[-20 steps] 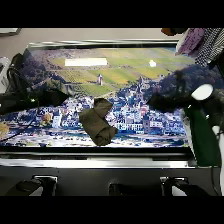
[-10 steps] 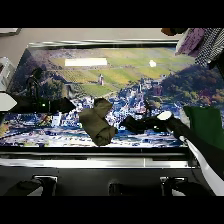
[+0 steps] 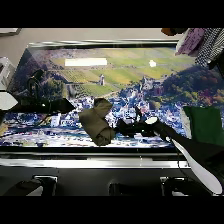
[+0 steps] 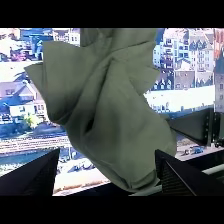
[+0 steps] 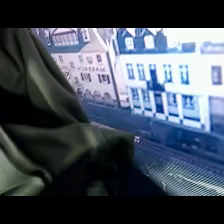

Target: Fold the clothes and pants, and hang the long-sleeved shirts on hangers.

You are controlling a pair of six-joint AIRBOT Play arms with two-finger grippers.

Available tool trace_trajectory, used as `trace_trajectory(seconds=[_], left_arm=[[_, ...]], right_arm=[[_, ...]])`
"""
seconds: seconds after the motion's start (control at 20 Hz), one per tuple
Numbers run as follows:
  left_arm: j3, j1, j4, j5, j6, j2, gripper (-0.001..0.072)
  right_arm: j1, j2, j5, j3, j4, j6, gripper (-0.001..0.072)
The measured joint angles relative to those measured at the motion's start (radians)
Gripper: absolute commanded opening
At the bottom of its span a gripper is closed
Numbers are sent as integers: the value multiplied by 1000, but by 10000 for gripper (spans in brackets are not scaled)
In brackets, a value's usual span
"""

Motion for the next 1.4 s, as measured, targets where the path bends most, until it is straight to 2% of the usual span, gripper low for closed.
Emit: trace_trajectory(seconds=[0.15, 0.25, 0.4, 0.6, 0.7, 0.75, 1.2, 1.25, 1.3, 1.4], left_arm=[[-35, 69, 2, -2, -2, -3, 684], [-92, 119, -4, 17, 21, -16, 667], [-198, 160, -95, 94, 115, -64, 664], [-271, 141, -285, 229, 263, -185, 653], [-285, 120, -354, 294, 309, -246, 582], [-288, 112, -380, 323, 324, -271, 582], [-291, 100, -498, 512, 369, -347, 582], [-291, 98, -504, 518, 370, -350, 560], [-291, 94, -509, 526, 370, -355, 465], [-291, 80, -520, 533, 372, -367, 412]], right_arm=[[5, 0, -6, 0, 1, -2, 26], [7, 19, 4, 0, -44, 38, 26], [8, 78, 26, 0, -222, 181, 26], [8, 166, 62, 0, -462, 375, 26], [8, 197, 83, 0, -534, 438, 26], [8, 210, 91, 0, -559, 462, 26], [8, 271, 157, 0, -651, 526, 26], [8, 272, 163, 0, -654, 530, 26], [8, 273, 163, 0, -658, 531, 26], [8, 274, 170, 0, -659, 532, 26]])
